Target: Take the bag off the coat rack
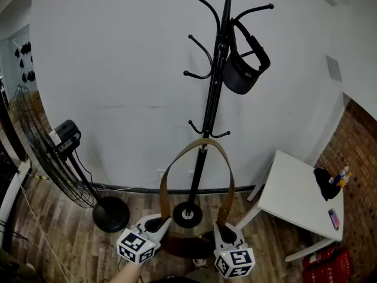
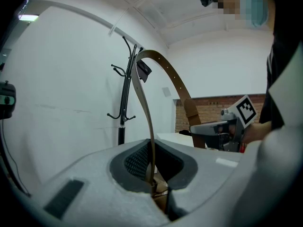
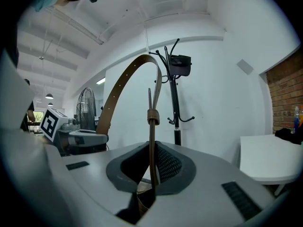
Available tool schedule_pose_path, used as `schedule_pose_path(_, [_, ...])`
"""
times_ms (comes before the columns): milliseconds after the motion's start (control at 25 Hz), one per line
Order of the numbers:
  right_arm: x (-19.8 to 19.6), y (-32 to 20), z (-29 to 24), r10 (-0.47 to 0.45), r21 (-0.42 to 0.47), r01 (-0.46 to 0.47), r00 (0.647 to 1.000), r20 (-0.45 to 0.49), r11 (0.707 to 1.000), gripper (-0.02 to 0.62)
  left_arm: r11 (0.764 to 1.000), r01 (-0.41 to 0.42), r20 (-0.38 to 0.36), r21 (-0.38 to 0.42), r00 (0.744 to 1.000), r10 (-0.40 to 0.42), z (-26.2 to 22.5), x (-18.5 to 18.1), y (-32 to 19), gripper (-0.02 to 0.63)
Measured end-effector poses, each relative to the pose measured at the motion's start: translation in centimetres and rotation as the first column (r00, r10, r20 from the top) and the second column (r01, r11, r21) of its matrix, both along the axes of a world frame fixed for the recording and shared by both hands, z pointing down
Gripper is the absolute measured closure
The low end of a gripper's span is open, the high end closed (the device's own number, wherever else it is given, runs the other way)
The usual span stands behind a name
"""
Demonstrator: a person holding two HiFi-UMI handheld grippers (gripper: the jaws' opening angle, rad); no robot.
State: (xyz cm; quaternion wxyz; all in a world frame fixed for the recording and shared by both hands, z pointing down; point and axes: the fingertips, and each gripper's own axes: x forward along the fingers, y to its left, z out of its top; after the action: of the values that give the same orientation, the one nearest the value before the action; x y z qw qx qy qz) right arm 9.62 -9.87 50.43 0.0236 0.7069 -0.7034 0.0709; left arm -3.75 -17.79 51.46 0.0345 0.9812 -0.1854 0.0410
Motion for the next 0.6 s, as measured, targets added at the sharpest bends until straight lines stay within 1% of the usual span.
schedule_pose_path(320, [0.0, 0.6, 1.5, 0.022, -0.032, -0.022, 1.000, 0.011, 0.999, 0.569, 1.000, -0.008, 0.018, -0.021, 1.000, 0.009, 1.2, -0.1, 0.6, 0.592])
schedule_pose_path(600, [0.3, 0.9, 1.7, 0.034, -0.039, -0.034, 0.999, 0.006, 0.999, 0.569, 0.999, -0.014, 0.017, -0.031, 1.000, 0.015, 1.5, 0.2, 0.8, 0.592])
